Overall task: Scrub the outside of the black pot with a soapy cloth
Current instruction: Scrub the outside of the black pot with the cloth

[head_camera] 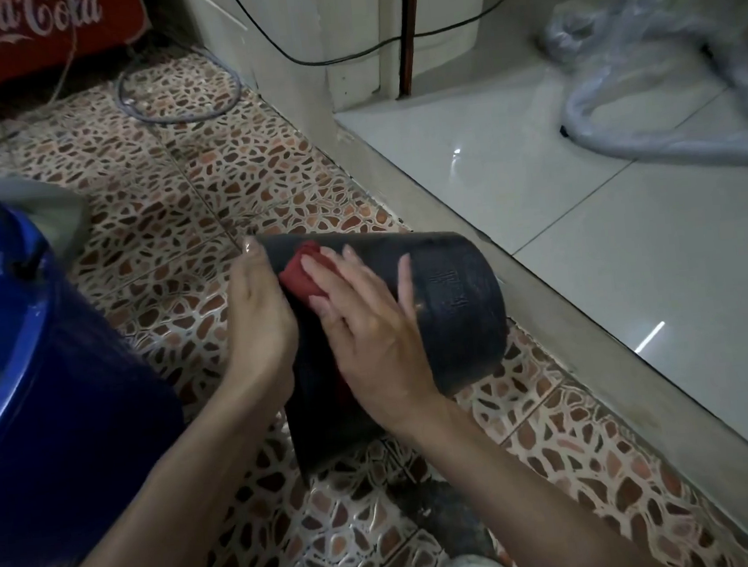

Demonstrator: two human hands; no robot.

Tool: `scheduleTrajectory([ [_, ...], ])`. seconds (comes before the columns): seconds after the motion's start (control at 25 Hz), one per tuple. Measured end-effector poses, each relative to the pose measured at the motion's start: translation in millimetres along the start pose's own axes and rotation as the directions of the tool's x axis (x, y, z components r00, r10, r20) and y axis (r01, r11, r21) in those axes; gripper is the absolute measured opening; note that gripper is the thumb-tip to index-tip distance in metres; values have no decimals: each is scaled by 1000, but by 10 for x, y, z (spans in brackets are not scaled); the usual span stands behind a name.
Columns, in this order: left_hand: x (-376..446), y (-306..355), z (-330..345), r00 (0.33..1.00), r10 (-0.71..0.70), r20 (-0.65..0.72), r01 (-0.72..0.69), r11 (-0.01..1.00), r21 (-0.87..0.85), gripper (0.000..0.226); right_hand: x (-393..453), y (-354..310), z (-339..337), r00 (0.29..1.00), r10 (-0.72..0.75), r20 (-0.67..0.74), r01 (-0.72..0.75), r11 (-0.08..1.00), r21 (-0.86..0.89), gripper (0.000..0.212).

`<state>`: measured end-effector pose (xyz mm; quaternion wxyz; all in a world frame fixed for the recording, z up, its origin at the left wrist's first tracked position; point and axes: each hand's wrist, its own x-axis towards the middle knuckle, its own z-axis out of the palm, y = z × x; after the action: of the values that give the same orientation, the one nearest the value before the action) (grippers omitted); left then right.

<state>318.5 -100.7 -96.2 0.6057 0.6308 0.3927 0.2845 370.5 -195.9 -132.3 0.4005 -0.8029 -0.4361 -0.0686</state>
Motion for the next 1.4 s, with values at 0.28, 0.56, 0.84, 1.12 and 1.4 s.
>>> scheduleTrajectory([
  [0.28, -403, -186, -5, 997, 75, 11, -74, 992, -100, 35, -86, 1072, -493, 850, 513, -119, -514, 858, 25, 39],
  [0.56, -672, -442, -34, 966, 258, -25, -258, 966, -13, 32, -45, 45, -243, 983, 151, -105, -132, 976, 172, 35],
  [0.84, -748, -582, -74, 980, 198, -15, -199, 979, -44, 48, -100, 751, -262, 950, 302, -85, -308, 948, -80, 41],
  [1.12, -820, -649, -71, 981, 192, 15, -192, 981, 16, 57, 135, 700, -554, 785, 562, -261, -516, 826, 229, 30],
  [1.4, -795, -550, -60, 957, 280, 68, -282, 959, 17, 46, 13, 367, -124, 988, 150, -35, -153, 985, -79, 40],
])
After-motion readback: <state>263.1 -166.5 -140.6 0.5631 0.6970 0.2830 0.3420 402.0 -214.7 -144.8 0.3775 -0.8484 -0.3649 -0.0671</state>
